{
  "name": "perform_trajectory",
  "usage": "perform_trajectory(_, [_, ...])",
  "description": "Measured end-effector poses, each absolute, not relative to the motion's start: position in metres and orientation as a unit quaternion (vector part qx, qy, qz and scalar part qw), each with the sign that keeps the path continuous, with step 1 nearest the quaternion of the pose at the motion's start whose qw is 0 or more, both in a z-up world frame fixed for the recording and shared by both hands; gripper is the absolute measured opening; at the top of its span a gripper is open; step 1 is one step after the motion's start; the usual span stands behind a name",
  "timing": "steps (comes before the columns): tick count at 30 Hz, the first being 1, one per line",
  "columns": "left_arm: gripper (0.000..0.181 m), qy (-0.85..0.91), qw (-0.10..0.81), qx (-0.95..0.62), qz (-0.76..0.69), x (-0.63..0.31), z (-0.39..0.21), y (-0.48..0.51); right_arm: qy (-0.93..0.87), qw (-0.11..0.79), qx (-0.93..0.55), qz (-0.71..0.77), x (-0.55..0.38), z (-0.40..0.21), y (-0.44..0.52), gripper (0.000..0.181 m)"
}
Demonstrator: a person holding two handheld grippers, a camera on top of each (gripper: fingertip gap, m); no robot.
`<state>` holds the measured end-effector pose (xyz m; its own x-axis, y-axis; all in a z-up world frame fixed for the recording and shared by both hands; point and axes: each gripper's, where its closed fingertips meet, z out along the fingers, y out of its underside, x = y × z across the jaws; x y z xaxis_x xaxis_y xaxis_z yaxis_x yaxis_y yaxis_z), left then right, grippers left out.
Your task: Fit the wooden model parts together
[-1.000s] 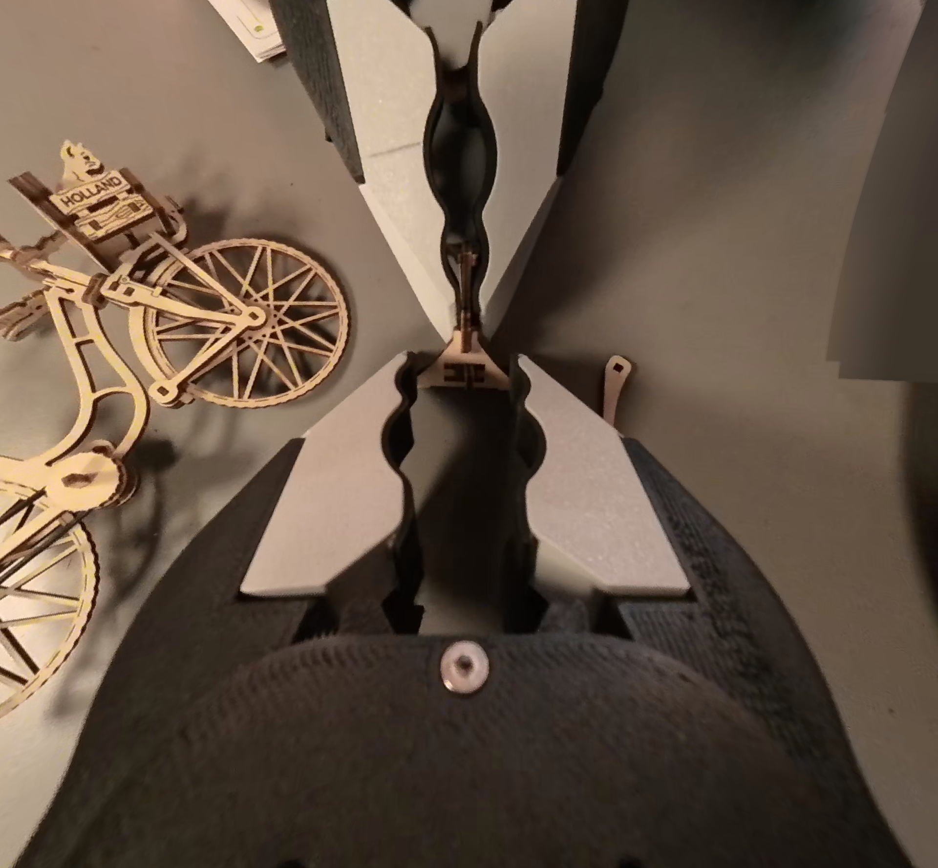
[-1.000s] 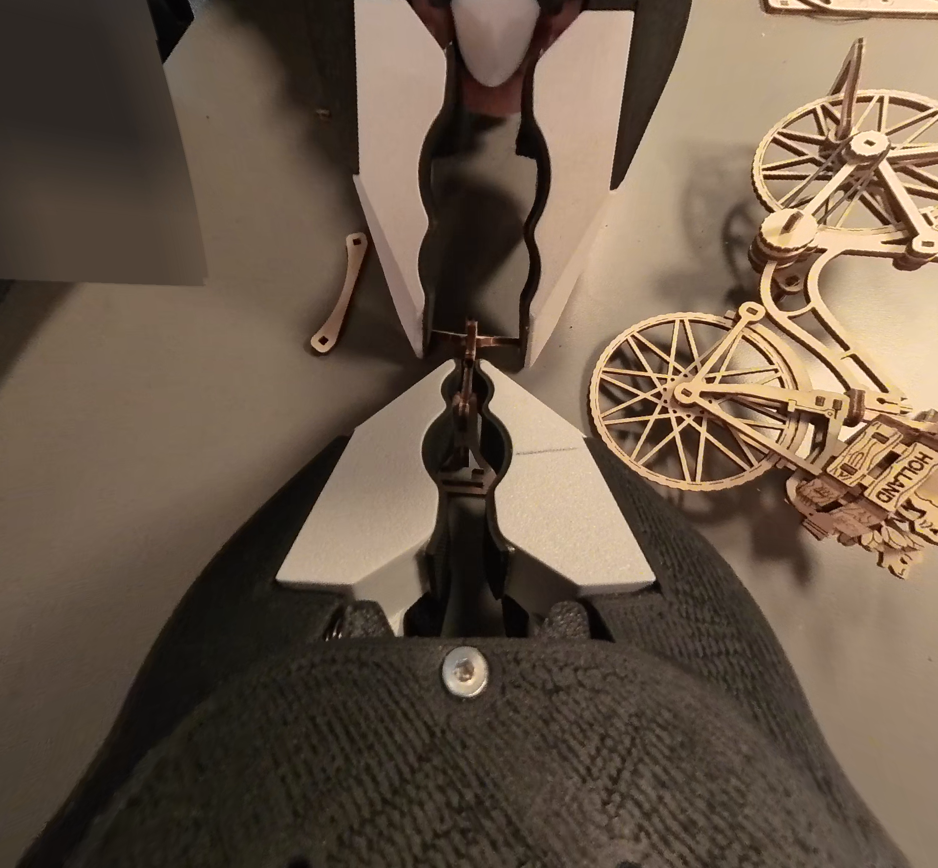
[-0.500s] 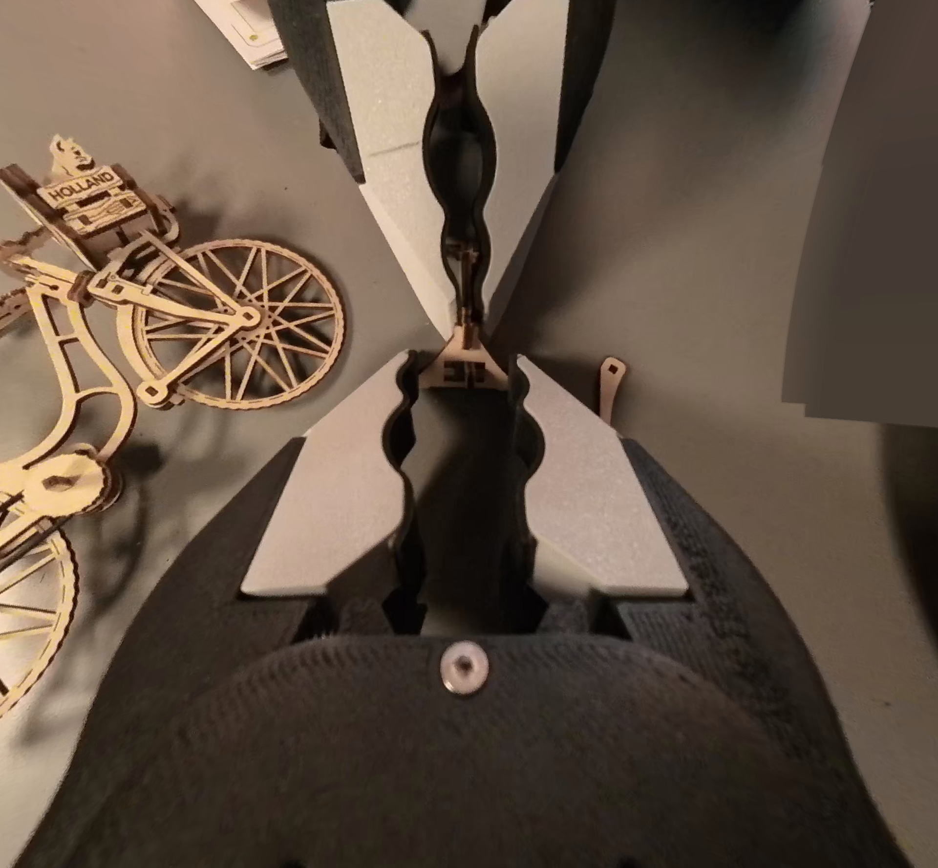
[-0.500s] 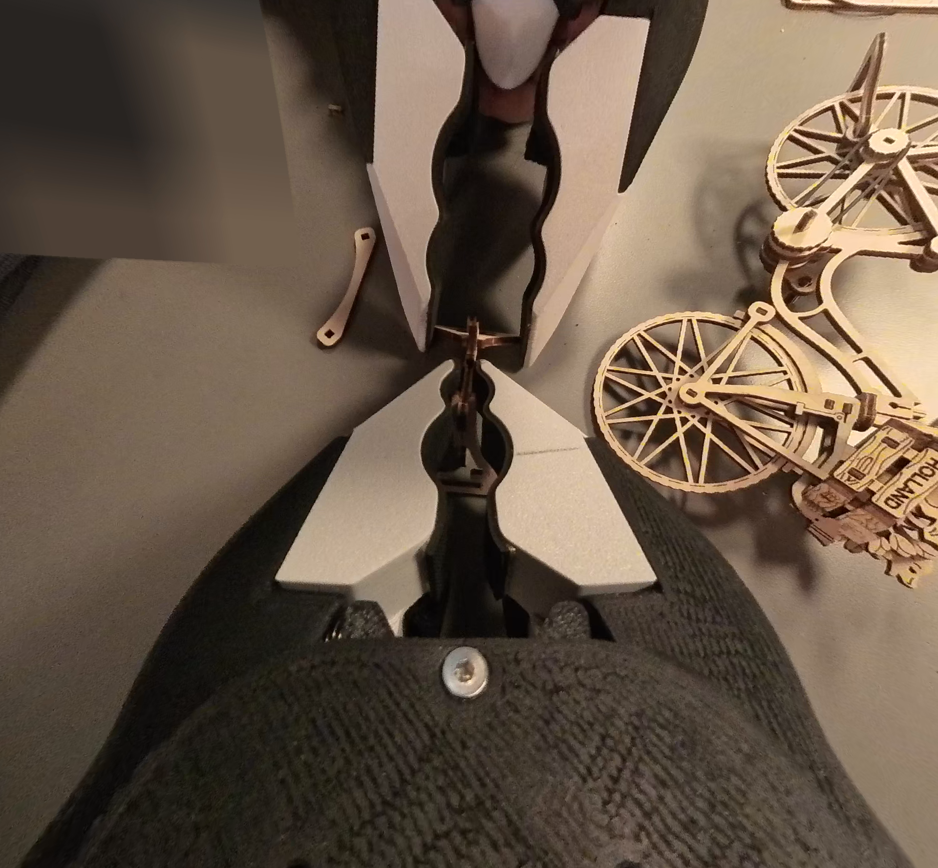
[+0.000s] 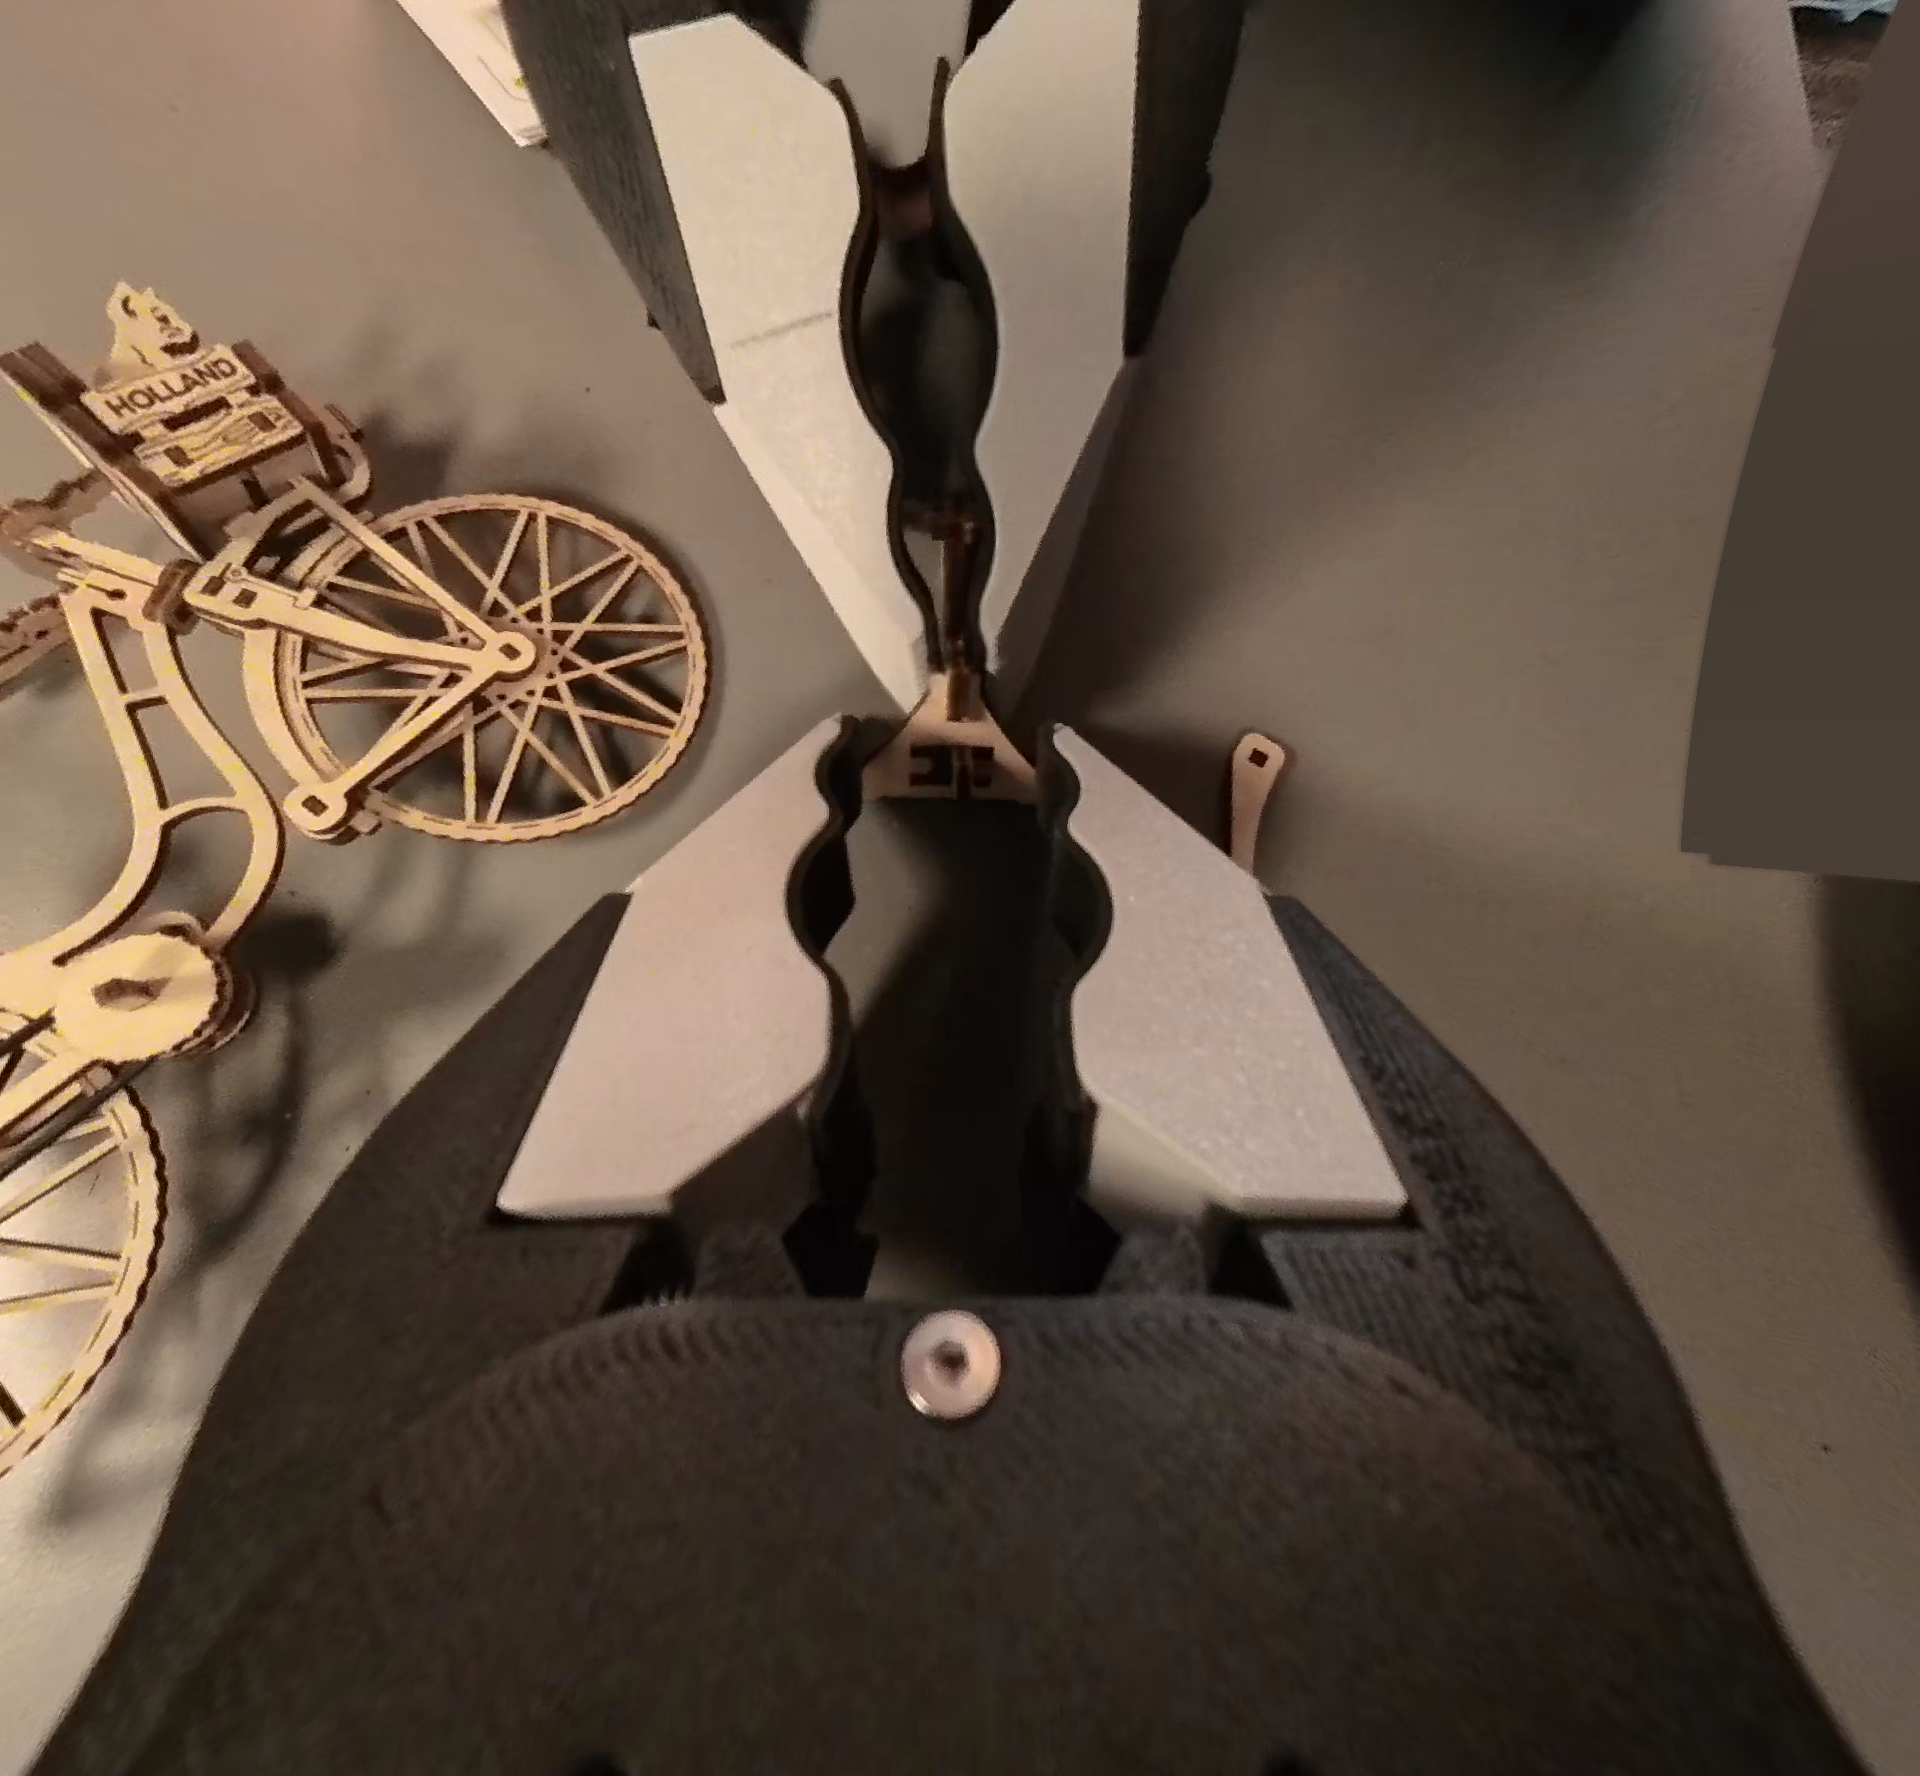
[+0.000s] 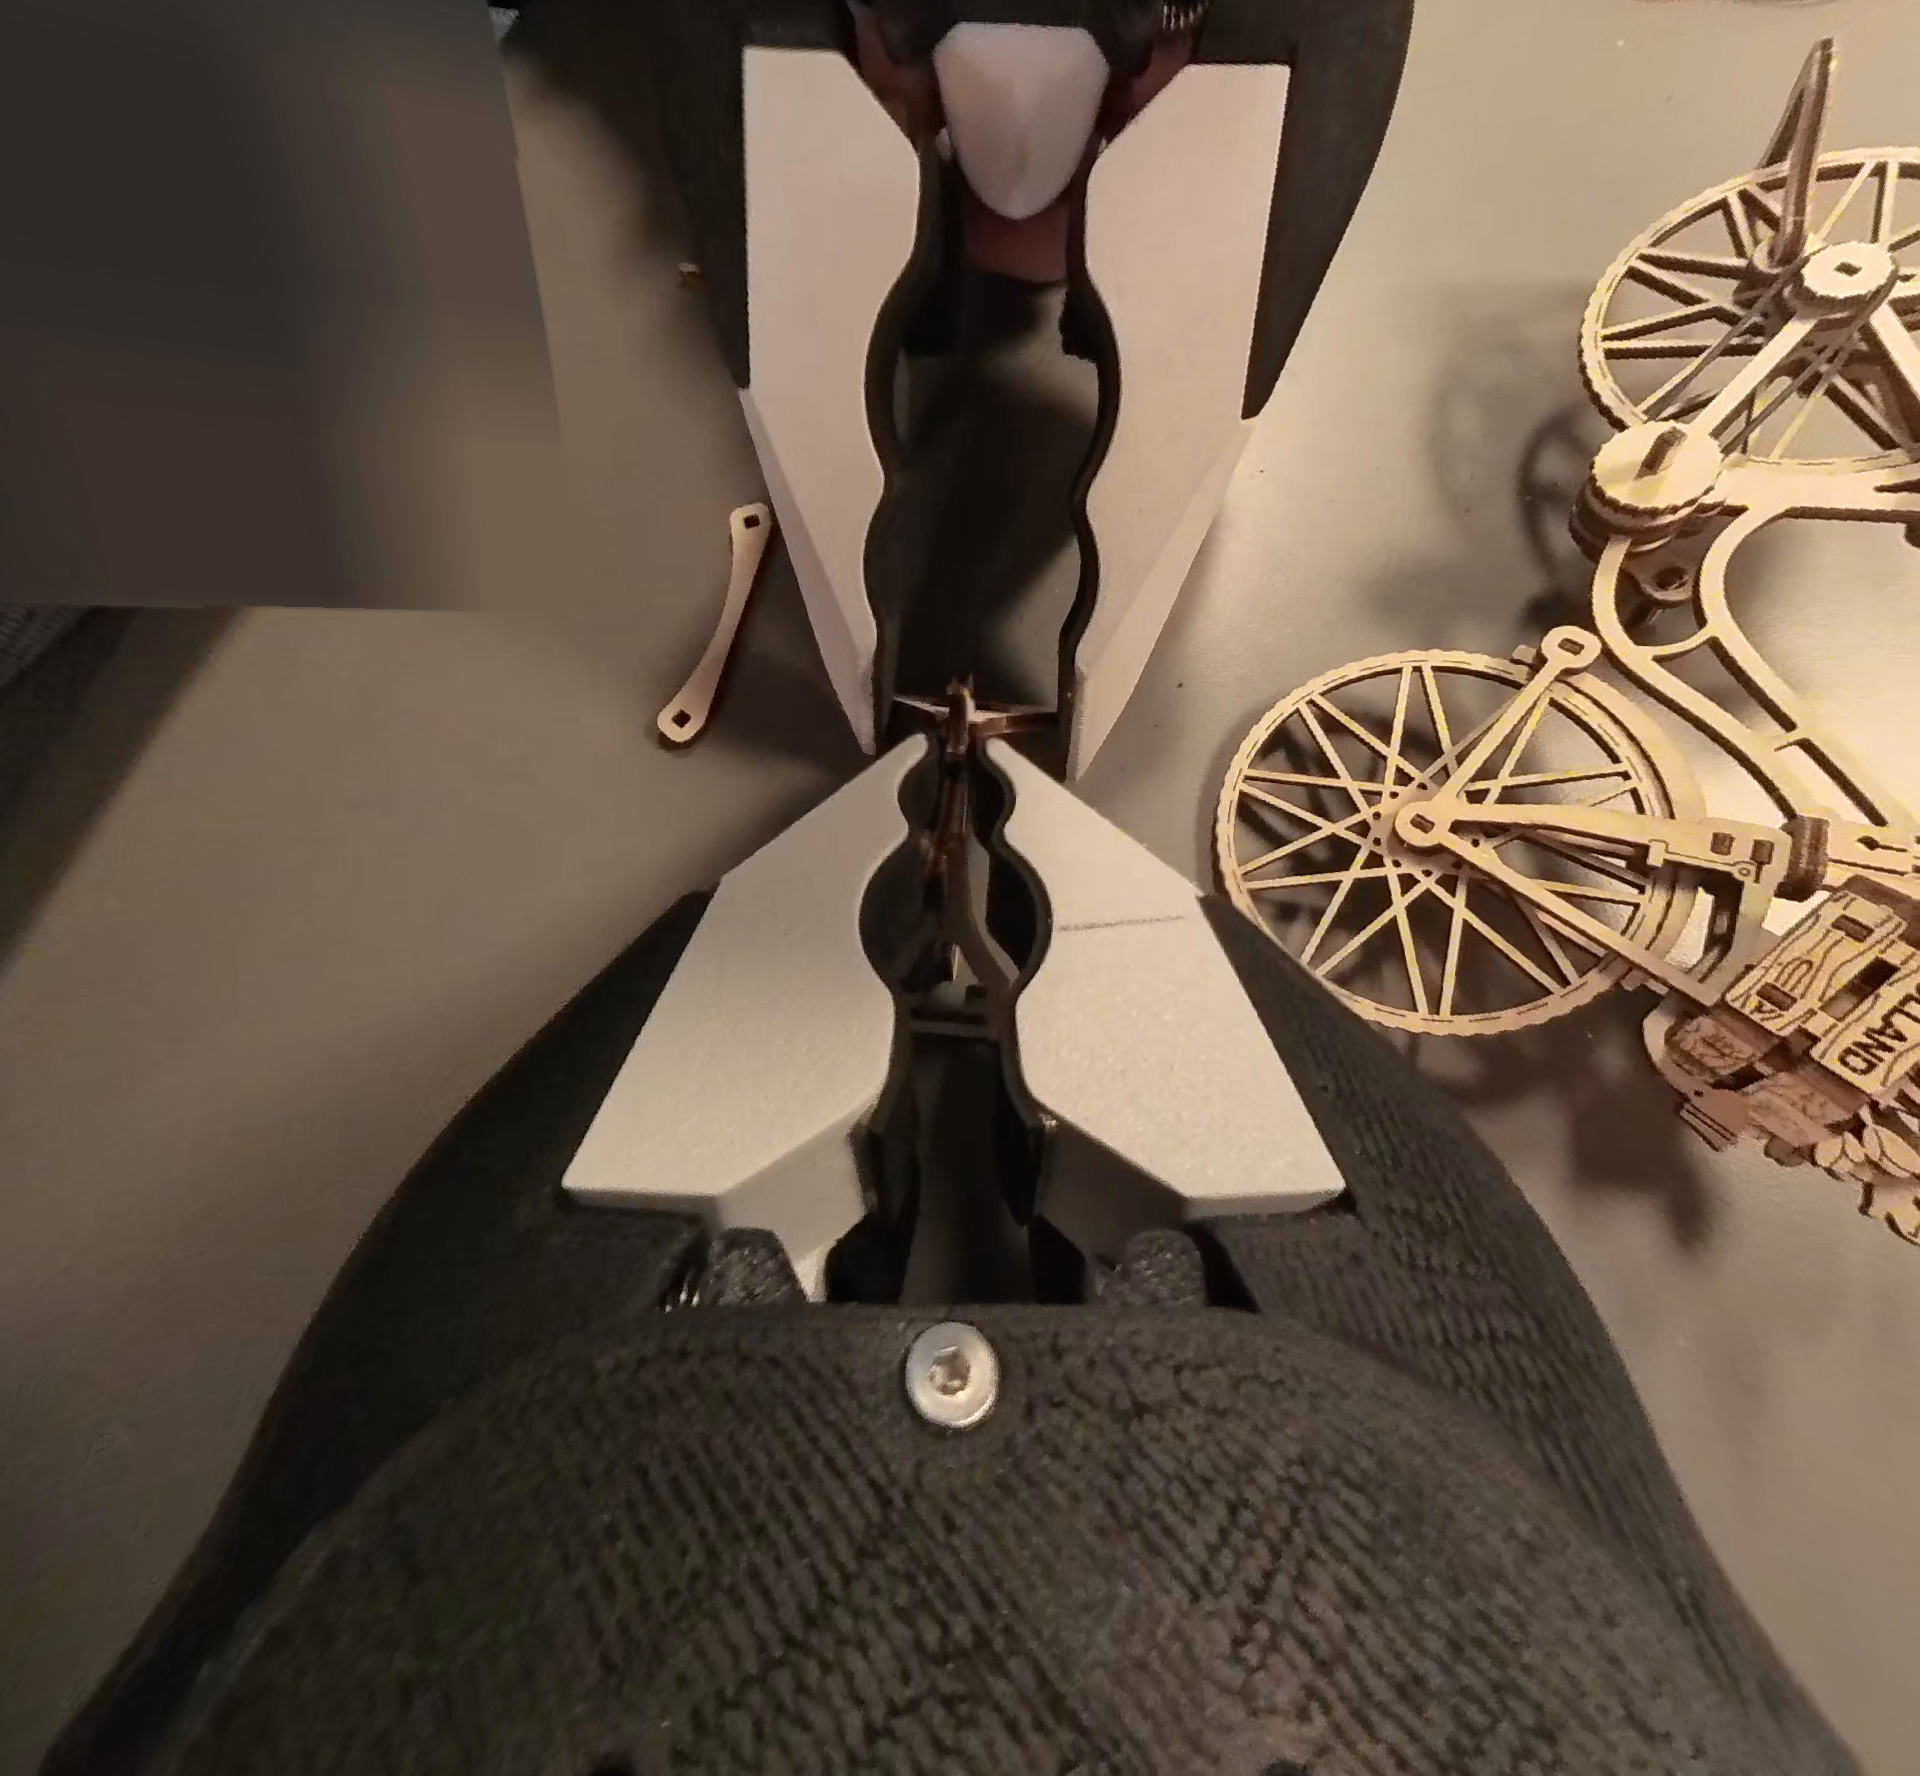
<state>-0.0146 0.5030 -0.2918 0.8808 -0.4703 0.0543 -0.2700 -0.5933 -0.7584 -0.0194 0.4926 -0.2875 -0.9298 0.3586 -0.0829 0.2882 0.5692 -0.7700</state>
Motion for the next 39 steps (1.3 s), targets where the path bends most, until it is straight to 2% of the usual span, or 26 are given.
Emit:
perform_trajectory(13, [0.033, 0.202, 0.402, -0.884, -0.124, -0.014, -0.291, 0.503, -0.892, 0.04, -0.177, 0.414, -0.019, -0.288, 0.494, 0.0])
perform_trajectory(16, [0.038, 0.205, 0.405, -0.882, -0.126, -0.016, -0.289, 0.498, -0.888, 0.031, -0.18, 0.423, -0.018, -0.288, 0.493, 0.001])
perform_trajectory(22, [0.013, 0.193, 0.426, -0.862, -0.194, -0.015, -0.275, 0.489, -0.886, 0.029, -0.179, 0.427, -0.017, -0.288, 0.492, 0.001])
perform_trajectory(26, [0.012, 0.199, 0.412, -0.873, -0.169, -0.018, -0.283, 0.489, -0.885, 0.03, -0.179, 0.43, -0.017, -0.288, 0.492, 0.001])
perform_trajectory(29, [0.003, 0.204, 0.41, -0.872, -0.173, -0.015, -0.283, 0.488, -0.884, 0.032, -0.178, 0.43, -0.017, -0.288, 0.491, 0.001])
perform_trajectory(32, [0.003, 0.203, 0.41, -0.872, -0.174, -0.016, -0.283, 0.488, -0.884, 0.034, -0.178, 0.43, -0.018, -0.288, 0.491, 0.001])
perform_trajectory(34, [0.01, 0.198, 0.408, -0.874, -0.174, -0.016, -0.284, 0.488, -0.884, 0.035, -0.178, 0.43, -0.018, -0.288, 0.491, 0.002])
perform_trajectory(36, [0.003, 0.2, 0.403, -0.876, -0.172, -0.016, -0.286, 0.488, -0.884, 0.036, -0.178, 0.43, -0.018, -0.288, 0.491, 0.002])
perform_trajectory(39, [0.002, 0.2, 0.405, -0.877, -0.164, -0.017, -0.286, 0.489, -0.884, 0.038, -0.179, 0.43, -0.018, -0.288, 0.492, 0.002])
